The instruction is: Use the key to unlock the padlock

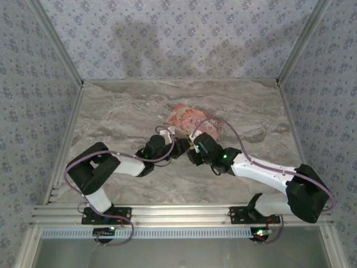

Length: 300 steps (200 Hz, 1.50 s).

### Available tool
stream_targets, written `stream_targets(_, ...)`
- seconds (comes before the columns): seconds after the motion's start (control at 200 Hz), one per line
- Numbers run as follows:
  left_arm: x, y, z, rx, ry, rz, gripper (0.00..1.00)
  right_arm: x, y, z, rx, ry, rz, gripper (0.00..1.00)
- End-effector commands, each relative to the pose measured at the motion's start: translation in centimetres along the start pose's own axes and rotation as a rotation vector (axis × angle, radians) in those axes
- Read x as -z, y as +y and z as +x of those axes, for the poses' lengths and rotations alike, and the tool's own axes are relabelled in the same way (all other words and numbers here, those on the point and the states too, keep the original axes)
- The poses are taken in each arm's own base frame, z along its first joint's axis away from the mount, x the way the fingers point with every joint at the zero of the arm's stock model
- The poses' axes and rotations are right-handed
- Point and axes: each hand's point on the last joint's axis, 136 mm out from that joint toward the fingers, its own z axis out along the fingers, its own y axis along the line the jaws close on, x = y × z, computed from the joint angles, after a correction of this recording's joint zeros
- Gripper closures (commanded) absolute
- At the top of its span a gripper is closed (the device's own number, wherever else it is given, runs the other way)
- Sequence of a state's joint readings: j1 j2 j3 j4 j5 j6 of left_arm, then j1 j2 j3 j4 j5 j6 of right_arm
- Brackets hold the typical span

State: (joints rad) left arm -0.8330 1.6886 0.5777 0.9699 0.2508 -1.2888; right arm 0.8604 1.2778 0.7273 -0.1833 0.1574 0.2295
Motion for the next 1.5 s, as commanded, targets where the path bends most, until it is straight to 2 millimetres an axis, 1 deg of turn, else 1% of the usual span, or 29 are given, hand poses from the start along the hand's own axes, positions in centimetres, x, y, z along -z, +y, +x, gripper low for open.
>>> stream_targets(0.0, 0.8, -1.9, 0.0, -0.068, -0.006, 0.061, 0.99, 0.8, 0.4, 0.8, -0.043, 0.003, -0.045, 0.60)
stream_targets(0.17, 1.1, 0.5, 0.8, -0.115, 0.011, -0.035, 0.96, 0.8, 0.3, 2.3, -0.087, 0.013, -0.057, 0.60)
stream_targets(0.29, 1.5, 1.9, 1.3, -0.144, 0.022, -0.094, 0.96, 0.3, 0.0, 3.2, -0.121, 0.027, -0.055, 0.61)
stream_targets(0.35, 1.7, 2.6, 1.6, -0.160, 0.026, -0.128, 0.94, 0.0, 0.0, 3.6, -0.130, 0.032, -0.058, 0.61)
stream_targets(0.415, 2.0, 3.4, 1.9, -0.172, 0.028, -0.164, 0.89, -0.4, -0.3, 4.1, -0.146, 0.043, -0.055, 0.62)
stream_targets(0.49, 2.3, 3.7, 2.0, -0.194, 0.028, -0.195, 0.83, -0.8, -0.7, 4.4, -0.179, 0.045, -0.050, 0.63)
stream_targets(0.57, 2.8, 4.2, 2.0, -0.232, 0.029, -0.249, 0.73, -1.1, -1.4, 4.5, -0.215, 0.044, -0.040, 0.65)
stream_targets(0.66, 3.3, 4.4, 1.9, -0.273, 0.025, -0.291, 0.68, -1.5, -2.4, 4.4, -0.246, 0.045, -0.016, 0.67)
stream_targets(0.775, 4.3, 3.6, 1.2, -0.301, -0.004, -0.297, 0.62, -1.8, -3.9, 3.8, -0.278, 0.034, 0.024, 0.69)
stream_targets(0.934, 6.0, 2.3, 0.1, -0.352, -0.055, -0.324, 0.56, -2.2, -6.5, 2.1, -0.323, 0.004, 0.076, 0.69)
stream_targets(0.999, 6.9, 1.8, -0.5, -0.373, -0.082, -0.336, 0.53, -2.5, -7.2, 1.6, -0.328, 0.000, 0.090, 0.69)
stream_targets(1.099, 8.2, 1.7, -1.6, -0.396, -0.123, -0.371, 0.48, -2.9, -8.0, 0.9, -0.331, -0.004, 0.102, 0.69)
stream_targets(1.234, 9.6, 1.4, -3.4, -0.416, -0.174, -0.416, 0.42, -3.6, -9.0, -0.1, -0.334, -0.006, 0.108, 0.69)
stream_targets(1.329, 10.6, 1.6, -4.9, -0.452, -0.215, -0.499, 0.40, -3.9, -9.5, -0.7, -0.332, -0.007, 0.115, 0.68)
stream_targets(1.379, 11.3, 1.7, -5.9, -0.454, -0.249, -0.549, 0.33, -3.9, -9.5, -0.8, -0.331, -0.004, 0.111, 0.67)
stream_targets(1.429, 11.9, 1.7, -6.8, -0.453, -0.281, -0.587, 0.31, -3.7, -9.4, -0.9, -0.328, -0.004, 0.109, 0.66)
stream_targets(1.464, 12.3, 1.8, -7.4, -0.446, -0.296, -0.614, 0.26, -3.5, -9.3, -0.7, -0.324, 0.000, 0.105, 0.64)
stream_targets(1.494, 12.6, 1.9, -7.9, -0.440, -0.307, -0.633, 0.25, -3.2, -9.2, -0.7, -0.324, -0.003, 0.104, 0.63)
